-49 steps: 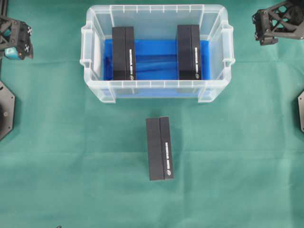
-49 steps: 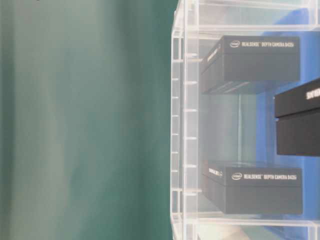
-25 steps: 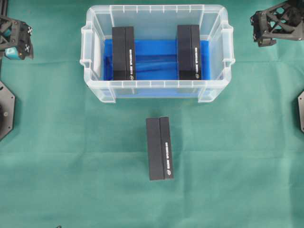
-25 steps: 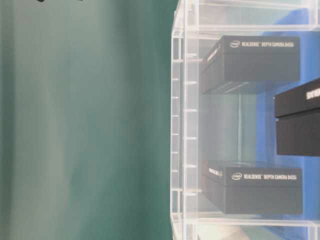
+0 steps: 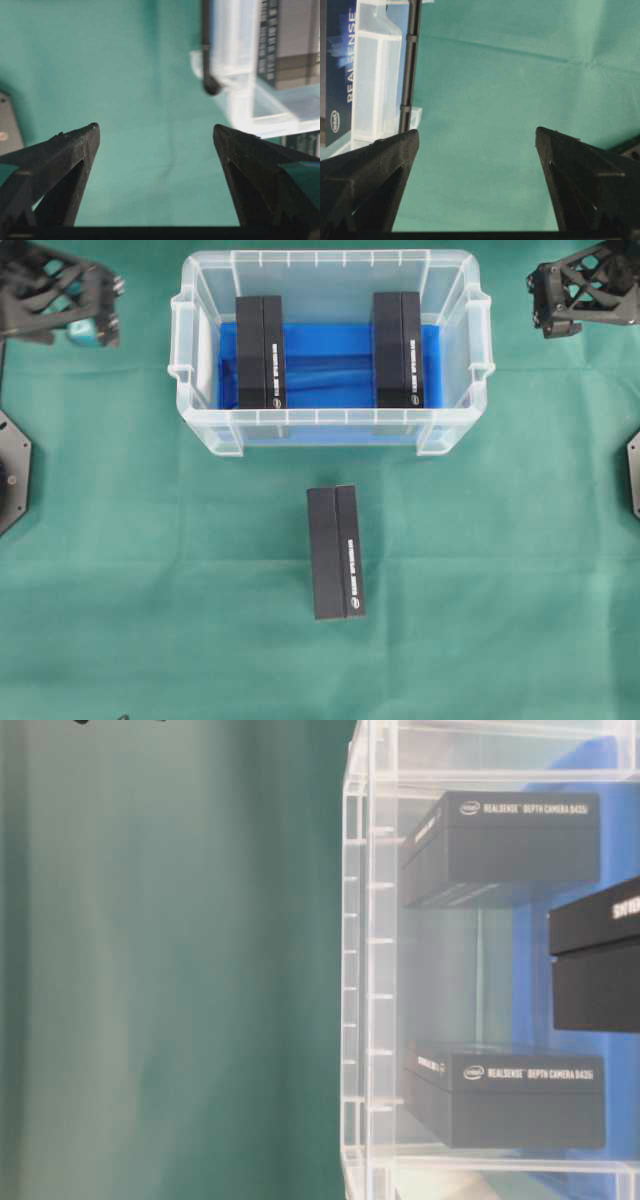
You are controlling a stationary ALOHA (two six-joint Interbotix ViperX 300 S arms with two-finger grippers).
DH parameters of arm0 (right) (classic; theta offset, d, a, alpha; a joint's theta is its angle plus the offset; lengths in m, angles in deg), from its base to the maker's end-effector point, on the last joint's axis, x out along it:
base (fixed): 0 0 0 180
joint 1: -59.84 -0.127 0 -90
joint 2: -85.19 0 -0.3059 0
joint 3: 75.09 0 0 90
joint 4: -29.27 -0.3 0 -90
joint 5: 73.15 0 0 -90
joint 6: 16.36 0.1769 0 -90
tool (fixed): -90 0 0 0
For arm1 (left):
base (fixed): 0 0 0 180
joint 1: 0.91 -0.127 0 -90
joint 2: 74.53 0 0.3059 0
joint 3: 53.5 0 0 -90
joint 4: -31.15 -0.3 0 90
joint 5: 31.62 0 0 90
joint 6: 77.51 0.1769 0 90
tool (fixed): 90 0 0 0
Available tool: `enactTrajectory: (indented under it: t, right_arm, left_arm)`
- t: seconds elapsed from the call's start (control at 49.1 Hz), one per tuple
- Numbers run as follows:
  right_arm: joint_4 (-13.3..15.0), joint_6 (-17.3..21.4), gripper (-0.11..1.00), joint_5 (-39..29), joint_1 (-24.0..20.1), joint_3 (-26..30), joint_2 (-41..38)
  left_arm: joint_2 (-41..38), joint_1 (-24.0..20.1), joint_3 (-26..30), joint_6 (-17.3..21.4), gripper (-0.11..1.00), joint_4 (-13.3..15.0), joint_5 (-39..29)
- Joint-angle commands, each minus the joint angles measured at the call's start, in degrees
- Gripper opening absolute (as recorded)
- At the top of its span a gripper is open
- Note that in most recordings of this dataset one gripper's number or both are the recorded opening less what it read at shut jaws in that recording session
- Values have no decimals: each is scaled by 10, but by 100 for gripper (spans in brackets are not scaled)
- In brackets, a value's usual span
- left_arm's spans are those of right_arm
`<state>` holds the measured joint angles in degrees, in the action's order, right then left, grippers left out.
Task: Take out the box from the case.
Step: 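Move the left gripper over the left black box in the case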
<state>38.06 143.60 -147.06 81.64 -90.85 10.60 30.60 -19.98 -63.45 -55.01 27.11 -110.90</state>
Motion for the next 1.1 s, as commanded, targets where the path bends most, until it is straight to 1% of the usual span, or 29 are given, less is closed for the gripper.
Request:
enactTrajectory:
  t: [0.0,0.366,0.692,0.835,1.079]
  right_arm:
    - [0,-1,93,2,2,6,3]
    - [3,-4,93,3,2,4,3]
    - [2,-16,93,3,2,4,3]
    - [3,-16,93,4,1,4,3]
    - [3,-20,93,11,1,4,3]
  left_arm:
    - [-31,8,45,0,94,-3,4]
    - [-158,37,167,-1,94,-4,4]
    - [-252,52,279,-1,94,-16,1]
    - [-271,54,304,-1,94,-17,-4]
    - [-272,55,303,-7,94,-17,-21]
